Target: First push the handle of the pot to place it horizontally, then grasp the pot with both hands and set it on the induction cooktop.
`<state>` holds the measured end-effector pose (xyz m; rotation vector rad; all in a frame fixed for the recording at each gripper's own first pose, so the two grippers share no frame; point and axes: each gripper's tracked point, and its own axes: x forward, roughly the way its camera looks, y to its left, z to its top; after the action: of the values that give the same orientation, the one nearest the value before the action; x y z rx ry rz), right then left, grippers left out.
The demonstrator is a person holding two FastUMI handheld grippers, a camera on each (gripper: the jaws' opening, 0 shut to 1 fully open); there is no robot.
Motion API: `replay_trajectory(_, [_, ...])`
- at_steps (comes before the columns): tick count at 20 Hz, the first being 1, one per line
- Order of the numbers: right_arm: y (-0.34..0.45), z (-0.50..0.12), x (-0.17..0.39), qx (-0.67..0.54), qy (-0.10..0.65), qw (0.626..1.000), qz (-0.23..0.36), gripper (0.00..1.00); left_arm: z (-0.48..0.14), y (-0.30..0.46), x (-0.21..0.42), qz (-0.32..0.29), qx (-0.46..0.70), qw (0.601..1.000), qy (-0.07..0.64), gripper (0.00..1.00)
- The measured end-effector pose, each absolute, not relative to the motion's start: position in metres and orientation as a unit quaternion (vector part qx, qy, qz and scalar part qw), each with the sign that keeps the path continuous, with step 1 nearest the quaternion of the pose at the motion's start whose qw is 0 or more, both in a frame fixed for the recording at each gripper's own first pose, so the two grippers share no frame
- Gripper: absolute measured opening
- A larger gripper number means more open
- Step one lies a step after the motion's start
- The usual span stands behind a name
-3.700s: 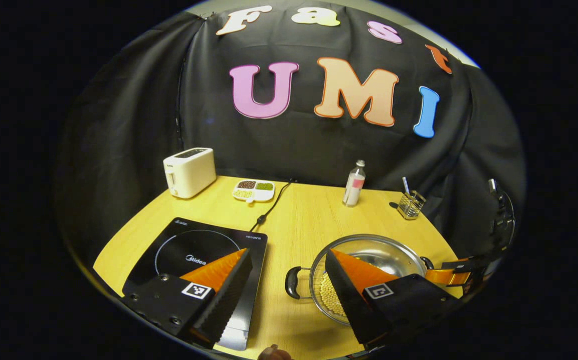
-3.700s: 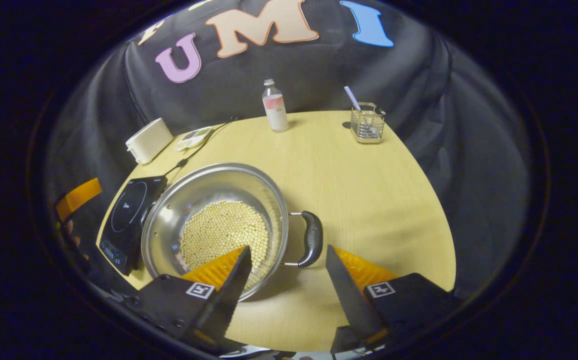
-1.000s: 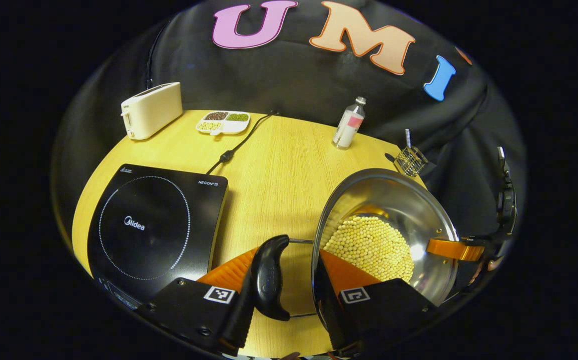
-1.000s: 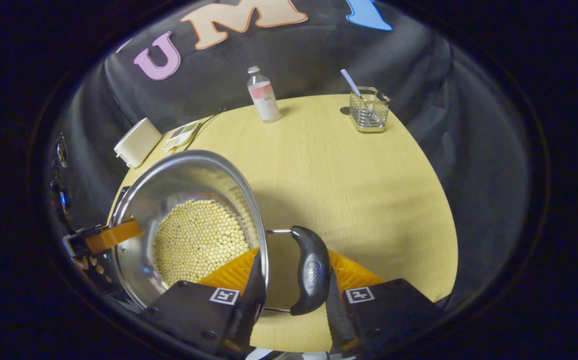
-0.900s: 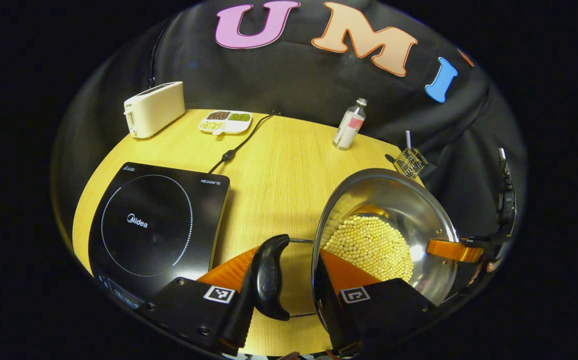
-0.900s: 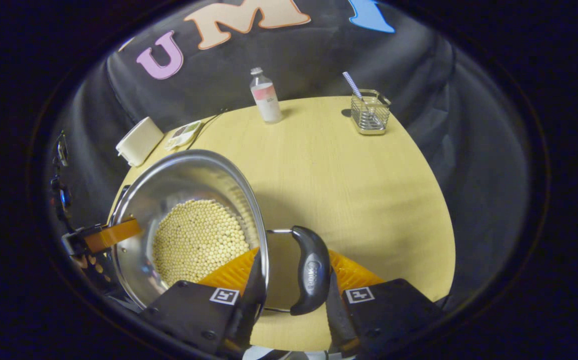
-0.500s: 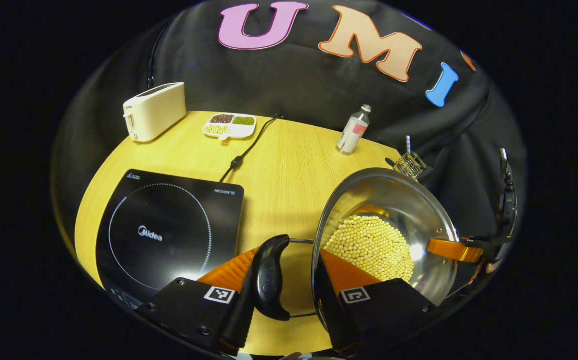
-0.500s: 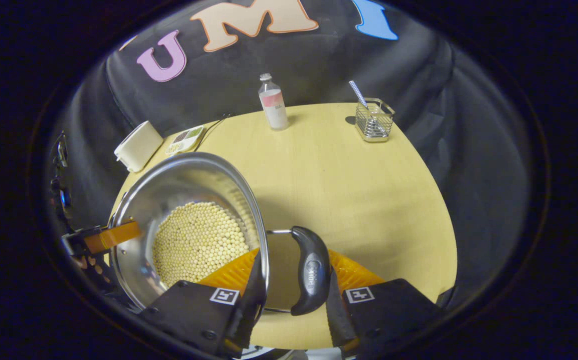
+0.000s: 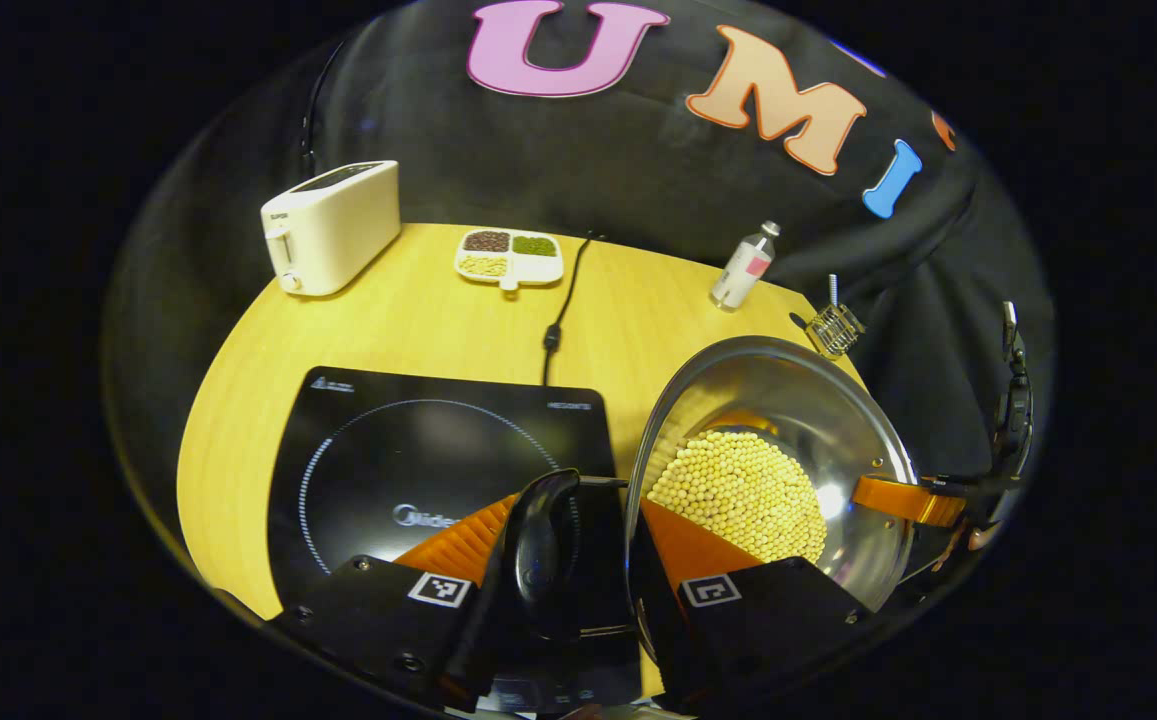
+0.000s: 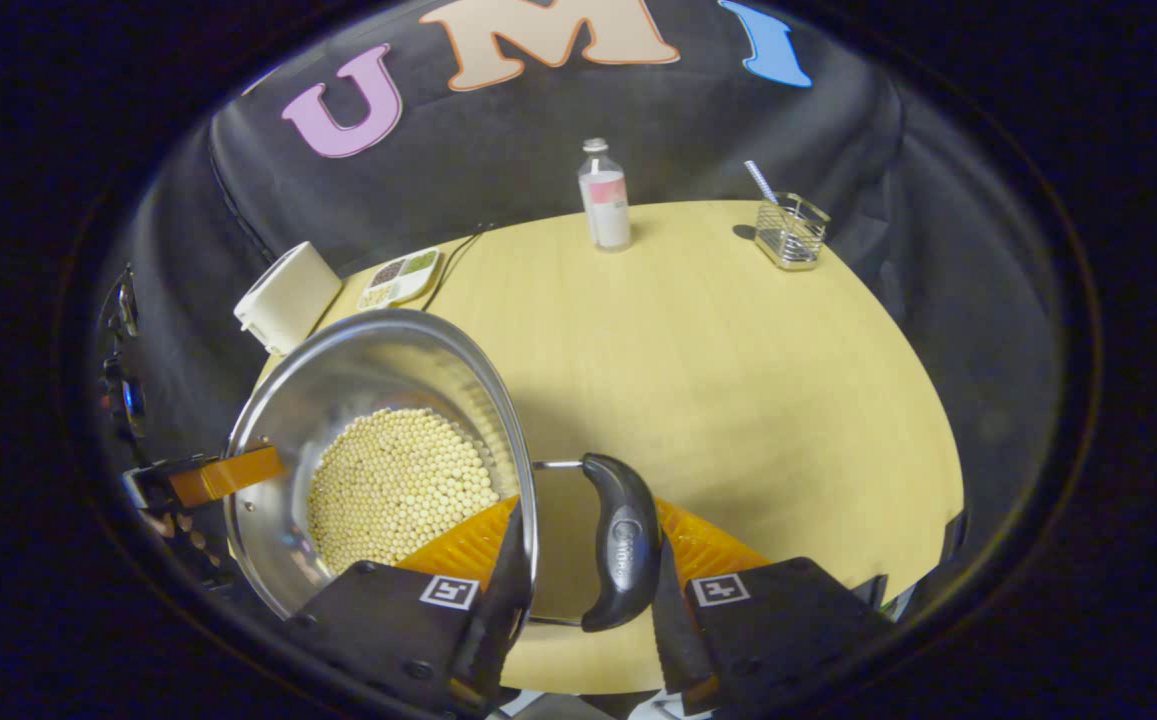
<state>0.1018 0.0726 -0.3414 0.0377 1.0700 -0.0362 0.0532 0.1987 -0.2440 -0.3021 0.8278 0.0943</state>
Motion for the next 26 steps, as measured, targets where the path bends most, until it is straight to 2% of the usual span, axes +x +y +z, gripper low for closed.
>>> replay_trajectory(1, [0.084, -0.343, 0.101, 0.018, 0.509, 0.860, -0.016, 0.58, -0.244, 0.210, 0.049, 0.048, -0.147, 0.903, 0.402, 0.64])
replay_trajectory(8, [0.162, -0.364, 0.102, 0.022, 0.521, 0.853, 0.004, 0.58, -0.249, 0.282, 0.023, 0.073, -0.152, 0.898, 0.406, 0.62])
replay_trajectory(9, [0.170, -0.367, 0.103, 0.021, 0.523, 0.852, 0.007, 0.67, -0.251, 0.290, 0.019, 0.078, -0.154, 0.897, 0.408, 0.62])
replay_trajectory(15, [0.213, -0.384, 0.107, 0.019, 0.534, 0.845, 0.017, 0.67, -0.260, 0.331, 0.007, 0.094, -0.157, 0.891, 0.416, 0.62])
replay_trajectory(18, [0.231, -0.392, 0.106, 0.025, 0.539, 0.842, 0.018, 0.57, -0.262, 0.348, 0.003, 0.098, -0.154, 0.889, 0.420, 0.63])
replay_trajectory(19, [0.236, -0.394, 0.106, 0.025, 0.540, 0.841, 0.017, 0.62, -0.262, 0.353, 0.002, 0.099, -0.152, 0.889, 0.420, 0.63])
replay_trajectory(21, [0.245, -0.397, 0.107, 0.030, 0.540, 0.841, 0.016, 0.62, -0.262, 0.361, 0.003, 0.099, -0.150, 0.891, 0.418, 0.65])
replay_trajectory(25, [0.257, -0.399, 0.109, 0.033, 0.539, 0.842, 0.013, 0.62, -0.261, 0.374, 0.003, 0.097, -0.140, 0.894, 0.415, 0.62])
replay_trajectory(26, [0.260, -0.399, 0.109, 0.037, 0.538, 0.842, 0.012, 0.57, -0.261, 0.376, 0.003, 0.096, -0.139, 0.895, 0.413, 0.64])
